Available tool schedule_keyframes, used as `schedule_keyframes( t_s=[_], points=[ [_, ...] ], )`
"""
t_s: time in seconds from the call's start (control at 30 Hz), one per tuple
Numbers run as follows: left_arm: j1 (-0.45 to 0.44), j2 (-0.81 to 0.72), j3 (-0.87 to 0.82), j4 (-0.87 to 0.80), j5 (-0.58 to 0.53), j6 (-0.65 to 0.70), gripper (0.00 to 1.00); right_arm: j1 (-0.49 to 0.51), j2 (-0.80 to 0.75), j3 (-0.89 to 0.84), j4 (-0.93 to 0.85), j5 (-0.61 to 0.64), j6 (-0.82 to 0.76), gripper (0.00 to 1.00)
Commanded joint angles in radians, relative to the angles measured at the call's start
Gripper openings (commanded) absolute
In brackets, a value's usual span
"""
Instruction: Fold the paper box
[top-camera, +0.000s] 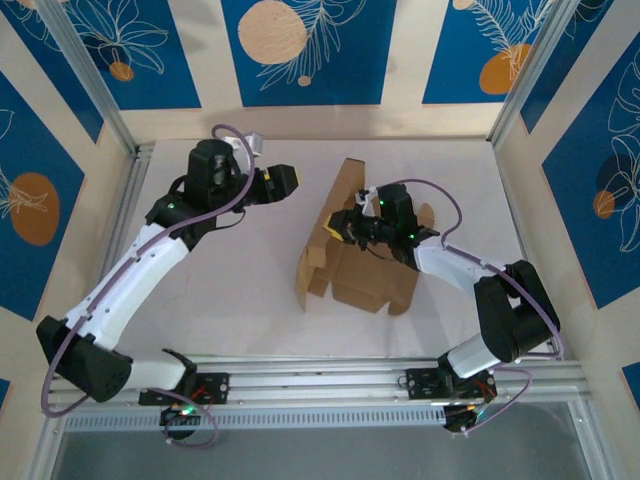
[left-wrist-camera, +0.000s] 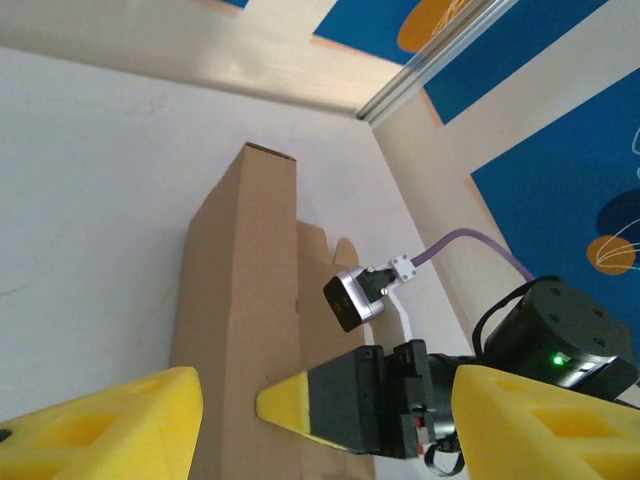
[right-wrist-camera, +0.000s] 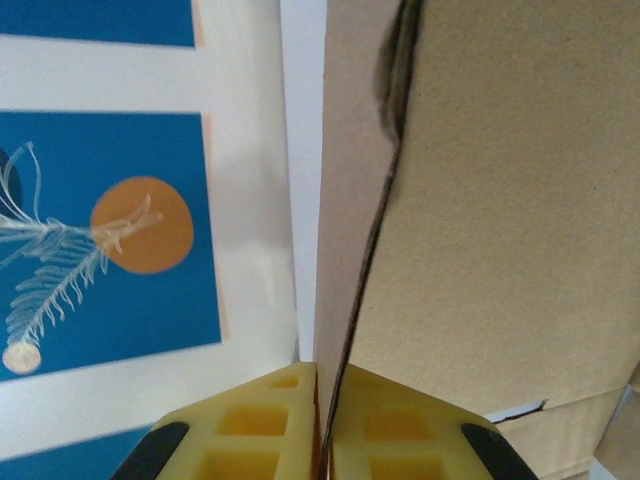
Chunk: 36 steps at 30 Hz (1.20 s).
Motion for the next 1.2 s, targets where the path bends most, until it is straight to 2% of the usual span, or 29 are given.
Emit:
schedule_keyframes(
  t_s=[0.0,0.2,0.3,0.37,0.53,0.73,0.87,0.93,1.03,1.17],
  points=[
    [0.013,-0.01,0.022,-0.031,-0.036,0.022,0.67,0.037,0.025,0.023,0.178,0.172,0.129,0.12],
    [0.044,-0.014,0.007,-0.019,-0.049,0.01,0.68,0.092,0.142,0.132,0.197,0.347,0.292,0.13],
    [0.061,-0.004,0.009,-0.036,-0.061,-0.013,0.68,0.143,0.184,0.175,0.157,0.488,0.346,0.17],
    [0.068,-0.001,0.009,-0.052,-0.08,-0.031,0.68,0.175,0.204,0.194,0.142,0.572,0.364,0.24],
    [0.09,-0.007,0.016,-0.104,-0.11,-0.077,0.69,0.18,0.209,0.237,0.037,0.559,0.291,0.47],
    [0.086,-0.017,-0.059,-0.103,-0.08,-0.25,0.66,0.144,0.044,0.179,-0.194,0.545,0.107,0.62],
    [0.075,-0.043,-0.149,-0.066,-0.083,-0.386,0.63,0.062,-0.077,0.143,-0.326,0.493,-0.074,0.66],
    [0.057,-0.054,-0.205,-0.033,-0.079,-0.475,0.62,0.007,-0.13,0.18,-0.458,0.487,-0.17,0.66],
    [0.018,-0.071,-0.3,0.053,-0.082,-0.632,0.64,-0.079,-0.153,0.261,-0.589,0.474,-0.276,0.66],
    [-0.029,-0.052,-0.335,0.083,-0.158,-0.702,0.68,-0.176,-0.107,0.368,-0.648,0.417,-0.345,0.66]
  ],
)
